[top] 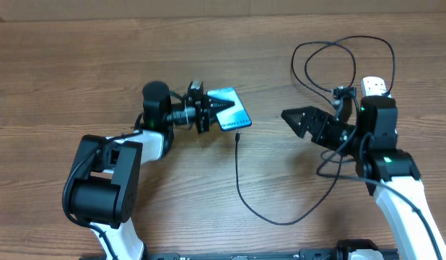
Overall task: Plug charger to phone and switch on socket
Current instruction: 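Release the phone from the right gripper, keep it held by the left, then lower the right gripper to the cable's USB-C plug and grasp it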
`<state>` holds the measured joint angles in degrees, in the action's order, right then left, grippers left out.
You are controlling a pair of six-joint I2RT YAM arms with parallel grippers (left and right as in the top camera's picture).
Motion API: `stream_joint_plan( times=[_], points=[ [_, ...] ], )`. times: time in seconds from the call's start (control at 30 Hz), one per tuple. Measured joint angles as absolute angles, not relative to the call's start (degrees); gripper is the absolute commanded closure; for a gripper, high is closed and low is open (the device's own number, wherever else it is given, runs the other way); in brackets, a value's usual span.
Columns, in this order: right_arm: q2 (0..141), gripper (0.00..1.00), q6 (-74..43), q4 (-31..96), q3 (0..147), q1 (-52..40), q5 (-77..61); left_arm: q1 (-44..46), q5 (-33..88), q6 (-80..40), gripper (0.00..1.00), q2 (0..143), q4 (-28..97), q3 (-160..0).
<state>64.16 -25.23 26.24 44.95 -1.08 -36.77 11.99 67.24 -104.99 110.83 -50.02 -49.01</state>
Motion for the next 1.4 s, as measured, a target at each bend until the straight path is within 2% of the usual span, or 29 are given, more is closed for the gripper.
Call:
stream_joint_plan(
  times=[0.2, 0.47, 0.63, 0.87, 1.27, 1.4],
  points=[
    [61.04, 0.07, -20.64, 38.72, 44.95, -1.10, -29.08, 11.99, 73.97, -105.12, 0.96, 110.83, -42.30, -61.23],
    [61.01, 0.08, -18.94, 45.47, 44.95, -1.10, -27.05, 9.58, 80.03, -105.10, 0.96, 114.08, -40.51, -62.63],
    [61.01, 0.00, -17.26, 46.92, 44.95, -1.10, -24.97, 9.74, 81.47, -105.08, 0.95, 119.68, -42.04, -62.61],
    [61.01, 0.00, -15.59, 47.11, 44.95, -1.13, -23.73, 9.76, 81.87, -105.06, 0.96, 120.05, -46.72, -62.63],
    [61.01, 0.00, -15.33, 46.72, 44.95, -1.10, -23.57, 9.78, 81.93, -105.06, 0.95, 120.05, -46.78, -62.63],
    [61.01, 0.03, -15.16, 45.91, 44.95, -1.17, -23.57, 9.78, 82.85, -105.08, 0.95, 120.05, -46.78, -62.63]
  ],
)
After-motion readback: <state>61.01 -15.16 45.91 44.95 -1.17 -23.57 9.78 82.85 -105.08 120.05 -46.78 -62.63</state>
